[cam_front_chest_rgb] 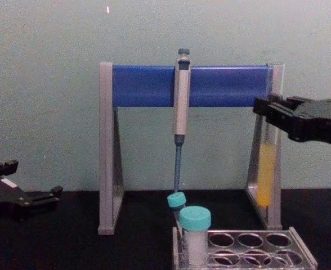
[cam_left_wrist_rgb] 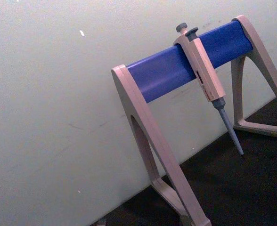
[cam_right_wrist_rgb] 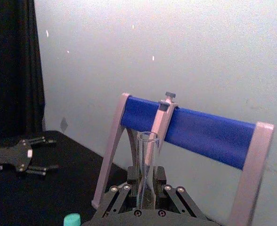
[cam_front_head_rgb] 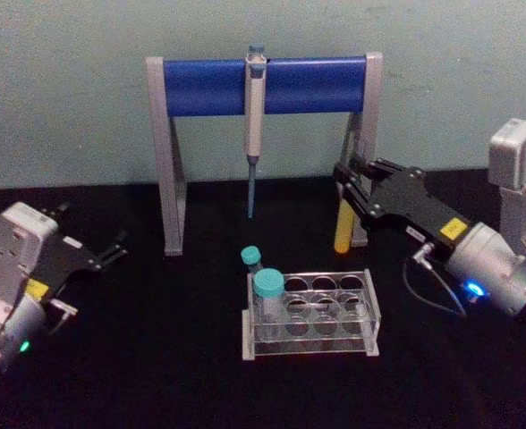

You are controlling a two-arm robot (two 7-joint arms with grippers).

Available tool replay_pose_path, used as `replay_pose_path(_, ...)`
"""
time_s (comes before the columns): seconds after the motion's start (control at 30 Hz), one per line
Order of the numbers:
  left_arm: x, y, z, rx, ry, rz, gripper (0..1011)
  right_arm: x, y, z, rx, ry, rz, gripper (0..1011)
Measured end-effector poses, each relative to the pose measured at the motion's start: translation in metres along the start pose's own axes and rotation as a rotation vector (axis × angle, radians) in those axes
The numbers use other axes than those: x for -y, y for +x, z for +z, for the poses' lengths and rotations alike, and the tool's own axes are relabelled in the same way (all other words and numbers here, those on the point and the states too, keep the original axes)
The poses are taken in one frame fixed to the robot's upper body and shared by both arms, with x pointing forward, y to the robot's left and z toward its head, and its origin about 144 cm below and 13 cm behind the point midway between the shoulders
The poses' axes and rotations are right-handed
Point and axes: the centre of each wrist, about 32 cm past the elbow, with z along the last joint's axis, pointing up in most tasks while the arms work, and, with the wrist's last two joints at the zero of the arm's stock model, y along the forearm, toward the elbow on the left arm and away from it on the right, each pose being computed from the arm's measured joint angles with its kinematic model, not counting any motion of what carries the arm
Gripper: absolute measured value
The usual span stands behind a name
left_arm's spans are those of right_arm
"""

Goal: Pick up the test tube from the test tube rack, shake it, then place it back into the test tube rack.

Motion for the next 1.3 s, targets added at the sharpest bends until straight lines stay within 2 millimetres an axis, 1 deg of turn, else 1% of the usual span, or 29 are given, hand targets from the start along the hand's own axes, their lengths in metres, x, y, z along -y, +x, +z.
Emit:
replay_pose_path(0.2, 0.0, 0.0, 0.0, 0.0, 0.0, 0.0, 1001, 0.016, -0.01, 0.003, -0.002, -0.019, 0.018, 234)
replay_pose_path(0.33, 0.0, 0.0, 0.0, 0.0, 0.0, 0.0, 1001, 0.017, -0.017, 0.003, -0.021, -0.015, 0.058, 234)
replay_pose_path(0.4, 0.0, 0.0, 0.0, 0.0, 0.0, 0.0, 1001, 0.016, -0.02, 0.002, -0.03, -0.012, 0.077, 234)
replay_pose_path(0.57, 0.0, 0.0, 0.0, 0.0, 0.0, 0.0, 1001, 0.003, -0.026, -0.001, -0.066, 0.003, 0.136, 234)
replay_pose_path(0.87, 0.0, 0.0, 0.0, 0.0, 0.0, 0.0, 1001, -0.019, -0.022, -0.01, -0.092, 0.046, 0.138, 234)
replay_pose_path(1.07, 0.0, 0.0, 0.0, 0.0, 0.0, 0.0, 1001, -0.024, -0.015, -0.012, -0.07, 0.076, 0.086, 234)
replay_pose_path(1.3, 0.0, 0.0, 0.0, 0.0, 0.0, 0.0, 1001, -0.023, -0.01, -0.012, -0.045, 0.074, 0.041, 234)
